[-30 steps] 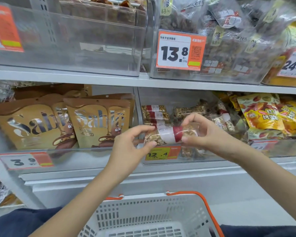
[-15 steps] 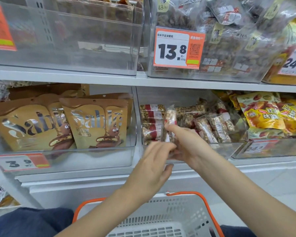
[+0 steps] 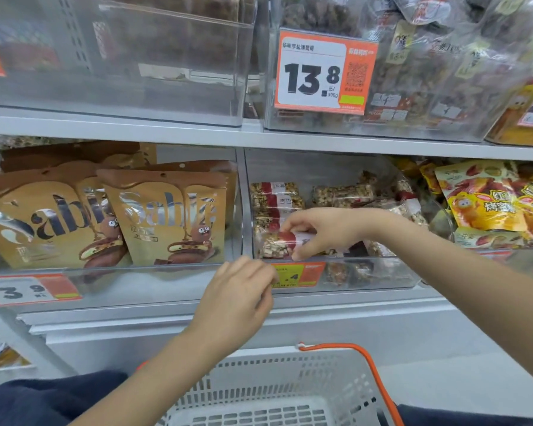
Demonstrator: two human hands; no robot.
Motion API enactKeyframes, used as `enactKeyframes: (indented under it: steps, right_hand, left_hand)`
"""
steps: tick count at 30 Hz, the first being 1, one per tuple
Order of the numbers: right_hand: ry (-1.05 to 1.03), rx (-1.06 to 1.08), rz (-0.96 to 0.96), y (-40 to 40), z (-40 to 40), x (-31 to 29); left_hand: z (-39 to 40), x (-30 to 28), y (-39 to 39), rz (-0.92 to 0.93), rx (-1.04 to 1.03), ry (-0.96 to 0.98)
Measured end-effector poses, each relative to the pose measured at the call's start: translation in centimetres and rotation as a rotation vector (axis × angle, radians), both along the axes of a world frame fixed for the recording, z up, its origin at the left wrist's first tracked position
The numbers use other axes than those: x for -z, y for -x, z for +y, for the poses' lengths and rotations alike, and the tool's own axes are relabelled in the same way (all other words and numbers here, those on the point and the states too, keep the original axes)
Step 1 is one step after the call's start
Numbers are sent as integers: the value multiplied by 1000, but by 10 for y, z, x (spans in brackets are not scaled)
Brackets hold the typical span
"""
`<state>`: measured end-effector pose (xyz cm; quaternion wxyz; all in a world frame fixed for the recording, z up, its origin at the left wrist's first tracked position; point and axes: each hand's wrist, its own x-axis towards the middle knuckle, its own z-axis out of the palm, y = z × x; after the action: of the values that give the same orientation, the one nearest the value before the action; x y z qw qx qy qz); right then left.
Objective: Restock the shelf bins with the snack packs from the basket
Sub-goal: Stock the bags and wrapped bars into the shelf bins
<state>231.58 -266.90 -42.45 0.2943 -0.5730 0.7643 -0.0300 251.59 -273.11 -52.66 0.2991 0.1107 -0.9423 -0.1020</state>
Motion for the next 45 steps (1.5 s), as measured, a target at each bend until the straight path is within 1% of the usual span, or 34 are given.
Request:
enactKeyframes:
  steps: [2,3,7,11,15,17,20,22,25,28,32,35,39,41,45]
  right_hand:
    - [-111,-22,-13,5,-10,0]
    - [-120,-12,-17,8,-14,1]
    - [-62,-7,-26,16,-23,12]
    - [-136,-57,-1,15,-25,33]
    - [-100,-62,-47,18,-25,33]
    - [-24,-108,26,18,-27,35]
    - [121,-216,261,13,-29,38]
    - [170,-248,363,10,-28,38]
    - [179,-221,408,10,-22,32]
    - [179,-213,538,7,-23,32]
    - [162,-303,641,-3,-28,35]
    - [117,-365,575,-3,-30,34]
    - [13,-313,403,2,-31,39]
    - [-58,-290,363,3,-32,42]
    - [-104,-261,303,7,-36,45]
  left_hand:
    - [1,2,2,-26,16,19]
    - [0,3,2,-40,20,33]
    - [-3,1,1,-43,29,33]
    - [-3,0,1,-54,40,52]
    - [-2,-2,1,-73,35,66]
    - [-2,-2,2,-79,35,73]
    - [-2,-2,1,-83,30,88]
    - [-2,-2,1,-87,31,92]
    - [-1,-1,1,-99,30,107]
    - [-1,-1,2,-103,25,120]
    - [-1,0,3,-117,22,129]
    - [-1,1,4,-126,27,134]
    - [-1,2,4,-121,26,135]
    - [-1,1,4,-120,28,132]
    - [-1,1,3,-132,34,139]
